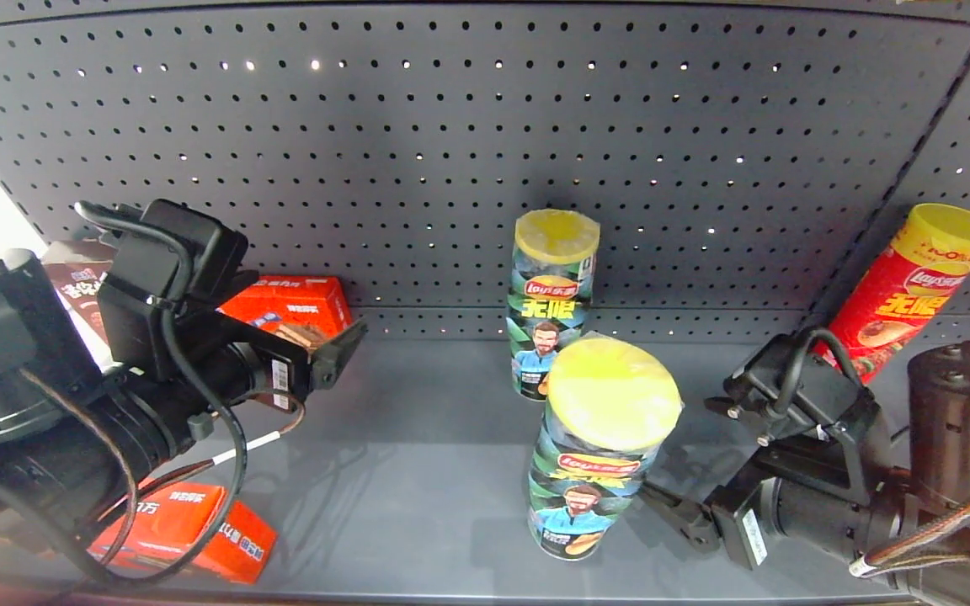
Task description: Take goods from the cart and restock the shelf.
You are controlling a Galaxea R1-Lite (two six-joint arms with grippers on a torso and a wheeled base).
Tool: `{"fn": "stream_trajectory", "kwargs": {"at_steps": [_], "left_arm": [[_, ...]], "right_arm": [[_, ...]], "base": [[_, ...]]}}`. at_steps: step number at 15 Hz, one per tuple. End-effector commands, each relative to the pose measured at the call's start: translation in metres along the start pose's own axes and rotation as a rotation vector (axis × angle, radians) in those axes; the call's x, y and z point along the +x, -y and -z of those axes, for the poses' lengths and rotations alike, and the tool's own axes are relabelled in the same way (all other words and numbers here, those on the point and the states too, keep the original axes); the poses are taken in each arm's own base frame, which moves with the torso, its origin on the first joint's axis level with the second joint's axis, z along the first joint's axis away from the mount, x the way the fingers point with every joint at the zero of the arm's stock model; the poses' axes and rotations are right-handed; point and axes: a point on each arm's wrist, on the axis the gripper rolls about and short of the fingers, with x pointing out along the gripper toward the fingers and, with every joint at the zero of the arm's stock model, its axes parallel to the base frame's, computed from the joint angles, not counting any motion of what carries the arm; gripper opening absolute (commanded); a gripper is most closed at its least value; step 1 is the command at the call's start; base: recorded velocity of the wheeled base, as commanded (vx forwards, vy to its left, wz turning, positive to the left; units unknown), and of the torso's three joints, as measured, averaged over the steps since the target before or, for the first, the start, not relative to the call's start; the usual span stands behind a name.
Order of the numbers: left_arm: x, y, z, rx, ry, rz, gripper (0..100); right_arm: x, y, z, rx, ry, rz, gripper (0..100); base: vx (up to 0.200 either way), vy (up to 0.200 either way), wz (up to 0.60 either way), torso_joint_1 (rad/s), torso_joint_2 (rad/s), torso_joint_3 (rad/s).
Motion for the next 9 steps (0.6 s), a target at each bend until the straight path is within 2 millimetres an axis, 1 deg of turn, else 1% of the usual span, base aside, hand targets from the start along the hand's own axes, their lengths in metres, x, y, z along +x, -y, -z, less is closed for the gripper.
{"fn": "stream_trajectory", "kwargs": {"at_steps": [1, 9], "left_arm": [[-0.0001, 0.0003, 0.0003, 0.001, -0.001, 0.001, 100], [0.0003, 0.0002, 0.0007, 0.001, -0.003, 0.0, 100]], "right_arm": [[0.0055, -0.0033, -0.0046, -0.003, 0.005, -0.009, 100], [0.0109, -0.0086, -0.0096, -0.006, 0.022, -0.024, 100]], "base": [[0.0, 0.0, 0.0, 0.0, 0.0, 0.0], [0.0, 0.0, 0.0, 0.0, 0.0, 0.0]]}}
